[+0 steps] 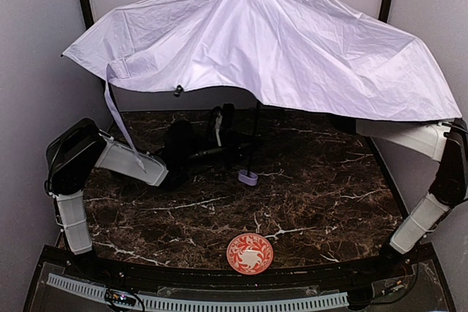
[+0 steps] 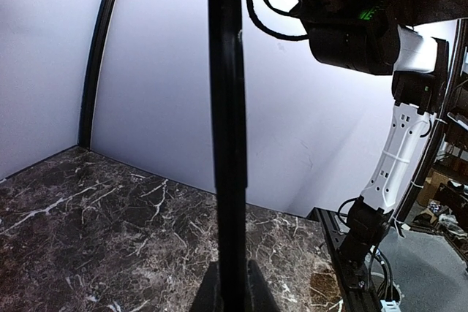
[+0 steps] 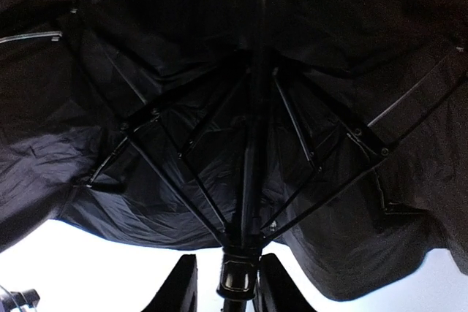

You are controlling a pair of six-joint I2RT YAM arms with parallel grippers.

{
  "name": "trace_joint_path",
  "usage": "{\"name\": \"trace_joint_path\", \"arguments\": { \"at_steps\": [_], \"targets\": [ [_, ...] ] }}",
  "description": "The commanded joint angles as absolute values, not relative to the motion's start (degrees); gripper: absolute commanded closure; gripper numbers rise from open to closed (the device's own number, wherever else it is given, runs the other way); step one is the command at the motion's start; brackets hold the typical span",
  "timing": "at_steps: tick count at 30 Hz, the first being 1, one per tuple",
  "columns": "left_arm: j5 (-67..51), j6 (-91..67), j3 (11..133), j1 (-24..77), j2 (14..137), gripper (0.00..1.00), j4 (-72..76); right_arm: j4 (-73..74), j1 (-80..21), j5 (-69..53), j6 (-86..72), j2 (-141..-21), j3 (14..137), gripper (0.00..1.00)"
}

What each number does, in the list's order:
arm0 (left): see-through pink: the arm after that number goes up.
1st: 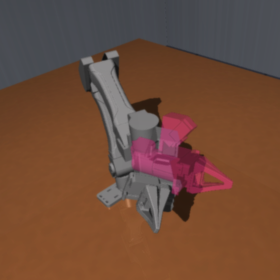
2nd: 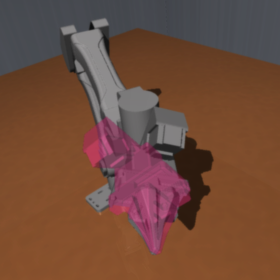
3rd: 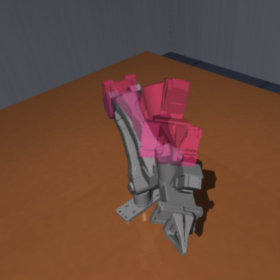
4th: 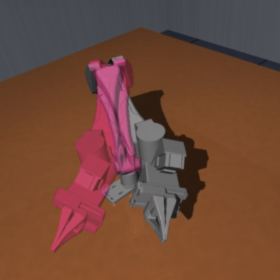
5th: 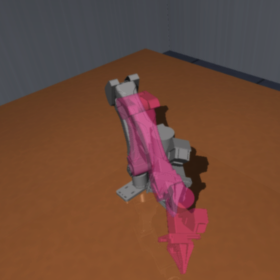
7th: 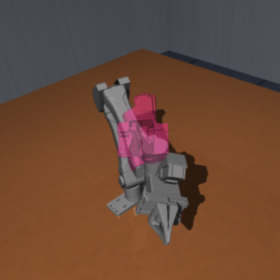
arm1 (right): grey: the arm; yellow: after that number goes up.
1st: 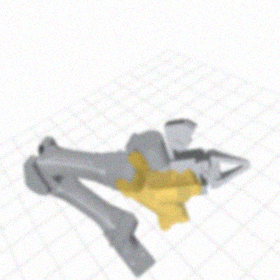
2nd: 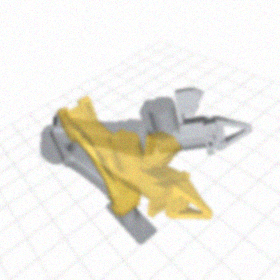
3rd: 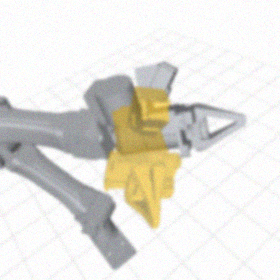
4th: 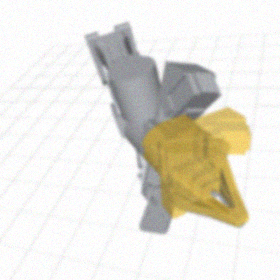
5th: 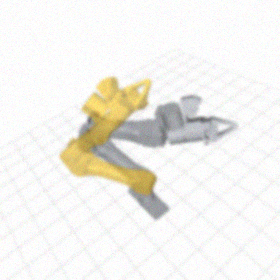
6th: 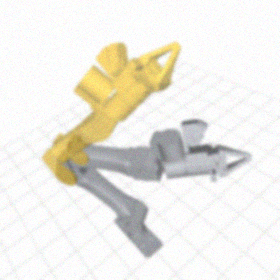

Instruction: Put away the umbrella

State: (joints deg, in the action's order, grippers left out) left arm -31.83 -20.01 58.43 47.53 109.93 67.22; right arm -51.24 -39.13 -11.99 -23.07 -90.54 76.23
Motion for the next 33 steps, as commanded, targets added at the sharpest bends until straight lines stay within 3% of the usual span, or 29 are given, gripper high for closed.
{"name": "trace_joint_path", "arguments": {
  "at_steps": [1,9,15,18,20,27,33],
  "targets": [
    [-33.02,-19.07,60.67,47.91,108.46,1.00,71.11,-51.64,-39.18,-11.89,-22.66,-90.88,78.65,0.74],
    [-32.93,-17.13,61.41,47.90,108.02,1.00,68.88,-46.16,-39.11,-9.53,-20.26,-90.88,80.07,0.63],
    [-32.82,-17.40,61.52,47.90,108.03,1.00,69.25,-45.12,-39.03,-8.91,-19.82,-90.67,80.00,0.76],
    [-33.08,-17.34,61.61,47.82,107.83,1.00,69.54,-43.43,-39.02,-8.63,-19.20,-90.56,79.91,0.91],
    [-33.38,-17.23,61.61,47.54,107.27,1.00,69.89,-42.05,-39.02,-8.11,-18.15,-90.17,79.33,0.96],
    [-35.93,-19.88,63.97,45.26,106.32,1.00,74.03,-29.48,-40.42,-8.13,-10.95,-90.85,78.38,1.00],
    [-34.29,-16.86,65.46,44.68,104.59,1.00,76.10,-26.59,-42.83,-9.29,-8.83,-90.60,69.90,1.00]
  ]
}}
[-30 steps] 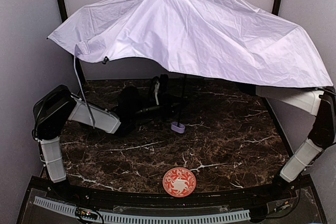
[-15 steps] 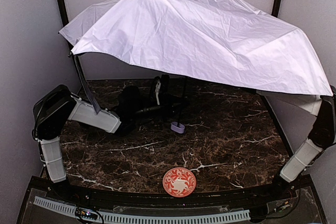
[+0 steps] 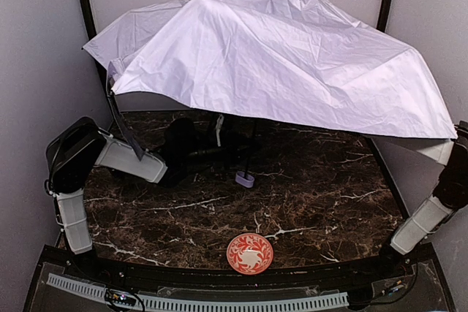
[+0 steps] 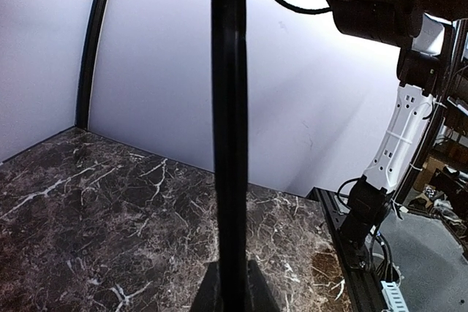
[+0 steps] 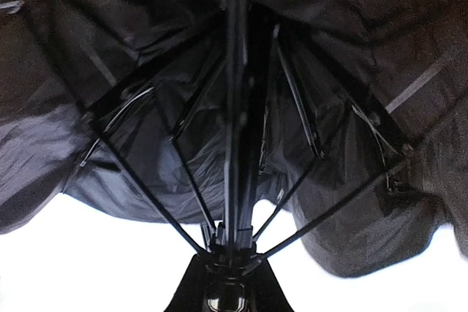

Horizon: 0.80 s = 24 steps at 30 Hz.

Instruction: Put away the umbrella

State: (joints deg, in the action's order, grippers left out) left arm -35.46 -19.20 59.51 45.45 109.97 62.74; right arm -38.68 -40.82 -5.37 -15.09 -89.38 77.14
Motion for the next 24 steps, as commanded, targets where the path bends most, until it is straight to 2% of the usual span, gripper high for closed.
{"name": "trace_joint_path", "arguments": {
  "at_steps": [1,12,24],
  "targets": [
    [-33.63,-16.35,65.61,44.65,104.51,1.00,76.76,-26.63,-42.98,-9.29,-9.33,-90.39,68.74,1.00],
    [-31.33,-10.58,65.35,44.18,103.79,1.00,79.78,-23.11,-45.53,-6.19,-9.43,-90.27,59.77,1.00],
    [-29.75,-14.25,63.50,42.01,103.36,1.00,83.93,-26.43,-46.48,-5.06,-13.80,-93.68,53.51,1.00]
  ]
}}
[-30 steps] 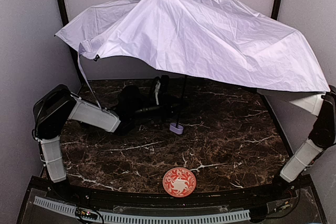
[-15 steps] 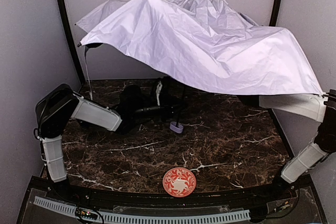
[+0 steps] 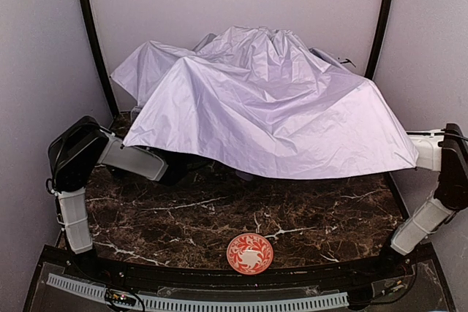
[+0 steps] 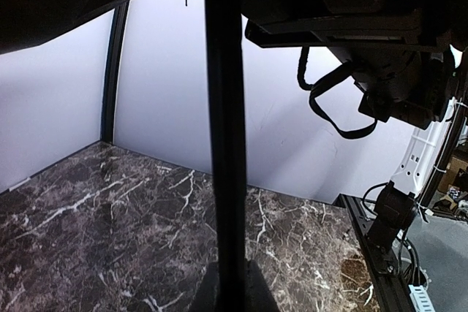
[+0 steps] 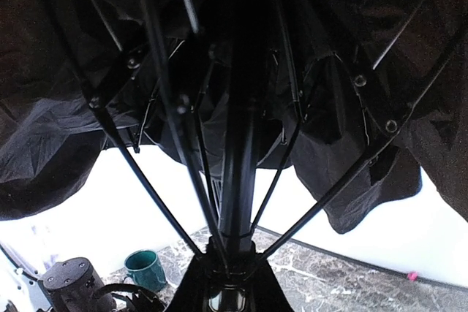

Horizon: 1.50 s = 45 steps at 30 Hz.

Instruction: Put away the umbrella

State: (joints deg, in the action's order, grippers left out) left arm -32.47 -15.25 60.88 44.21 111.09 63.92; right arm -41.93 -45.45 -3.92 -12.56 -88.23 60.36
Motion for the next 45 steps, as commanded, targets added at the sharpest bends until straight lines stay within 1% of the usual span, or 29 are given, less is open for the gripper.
{"name": "trace_joint_path", "arguments": {
  "at_steps": [1,8,12,19,25,28,32,35,40,41,43,45],
  "targets": [
    [-29.50,-13.57,63.46,41.89,103.02,1.00,83.72,-27.13,-46.68,-4.83,-14.74,-94.34,52.46,1.00],
    [-28.27,-14.54,63.18,40.79,103.82,1.00,84.96,-27.96,-49.17,-1.62,-16.93,-96.92,48.17,1.00],
    [-28.72,-16.38,64.15,40.75,105.62,1.00,85.42,-28.49,-49.31,-0.45,-17.03,-97.40,47.04,1.00],
    [-29.46,-14.85,65.56,40.56,107.58,1.00,83.29,-28.77,-49.39,3.26,-15.35,-98.58,44.20,1.00],
    [-30.74,-16.37,68.16,39.15,114.41,1.00,87.50,-27.19,-51.19,3.07,-11.77,-98.86,45.10,1.00],
    [-32.46,-16.07,71.03,38.83,118.15,1.00,89.37,-28.89,-51.50,2.60,-10.43,-98.05,44.16,1.00],
    [-33.39,-16.60,72.88,38.33,120.67,1.00,90.16,-30.56,-50.86,3.81,-9.42,-98.46,42.21,1.00],
    [-35.48,-14.99,74.32,38.32,123.39,1.00,85.27,-32.35,-50.06,6.34,-7.83,-98.24,43.21,1.00],
    [-36.00,-14.89,69.17,38.33,125.28,0.99,85.31,-36.88,-46.37,10.64,-6.33,-94.31,45.09,1.00],
    [-36.09,-14.20,68.46,38.33,125.06,0.94,83.61,-38.79,-45.50,11.25,-6.59,-93.49,44.79,1.00],
    [-36.09,-12.83,66.66,38.33,124.29,0.79,81.13,-42.70,-43.56,11.35,-7.20,-92.17,44.02,1.00],
    [-35.92,-11.91,64.51,38.33,123.53,0.68,80.74,-45.53,-42.09,11.67,-7.38,-91.77,44.06,1.00]
  ]
}}
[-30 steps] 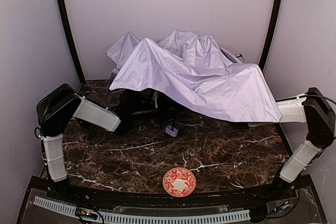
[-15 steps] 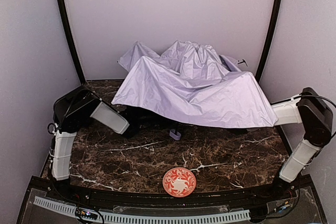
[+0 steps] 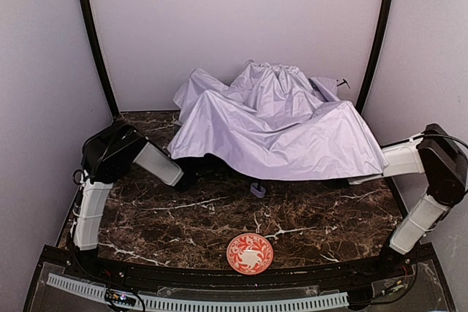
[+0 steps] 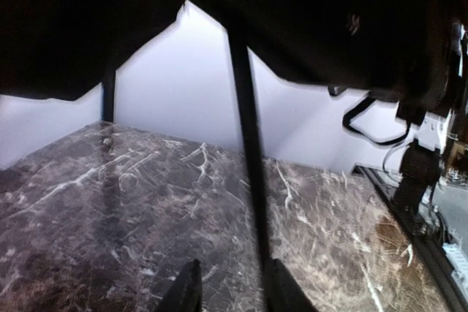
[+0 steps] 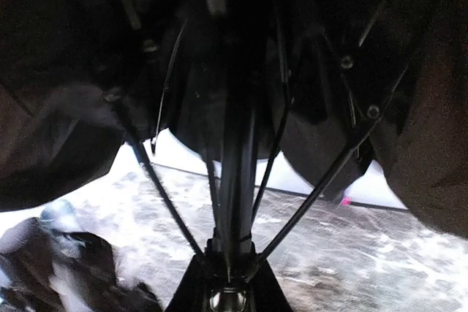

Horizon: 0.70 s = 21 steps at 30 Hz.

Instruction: Put away the umbrella

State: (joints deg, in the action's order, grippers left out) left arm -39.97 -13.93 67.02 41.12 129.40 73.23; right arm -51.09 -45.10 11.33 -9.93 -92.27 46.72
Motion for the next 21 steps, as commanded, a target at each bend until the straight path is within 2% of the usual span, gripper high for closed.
{"name": "trace_joint_path", "arguments": {
  "at_steps": [1,4,10,14,18,21],
  "targets": [
    [-35.99,-11.10,63.57,38.32,122.95,0.64,79.81,-46.62,-41.62,12.21,-7.09,-91.74,44.31,1.00],
    [-35.59,-7.87,60.54,38.45,120.37,0.56,75.74,-49.16,-40.30,12.76,-6.03,-91.72,45.29,1.00],
    [-36.50,-1.05,52.54,38.83,111.48,0.55,68.39,-55.74,-37.64,10.00,-3.26,-91.74,47.05,1.00],
    [-36.65,4.86,48.45,39.79,102.18,0.57,55.19,-52.87,-34.10,6.24,-1.21,-88.30,51.46,1.00],
    [-45.59,7.39,42.26,39.90,90.86,0.57,48.09,-49.09,-26.42,-6.19,-2.02,-86.01,53.26,1.00],
    [-48.21,11.44,40.27,40.18,82.90,0.56,39.30,-42.95,-22.65,-7.90,-0.06,-85.05,55.50,1.00]
  ]
}}
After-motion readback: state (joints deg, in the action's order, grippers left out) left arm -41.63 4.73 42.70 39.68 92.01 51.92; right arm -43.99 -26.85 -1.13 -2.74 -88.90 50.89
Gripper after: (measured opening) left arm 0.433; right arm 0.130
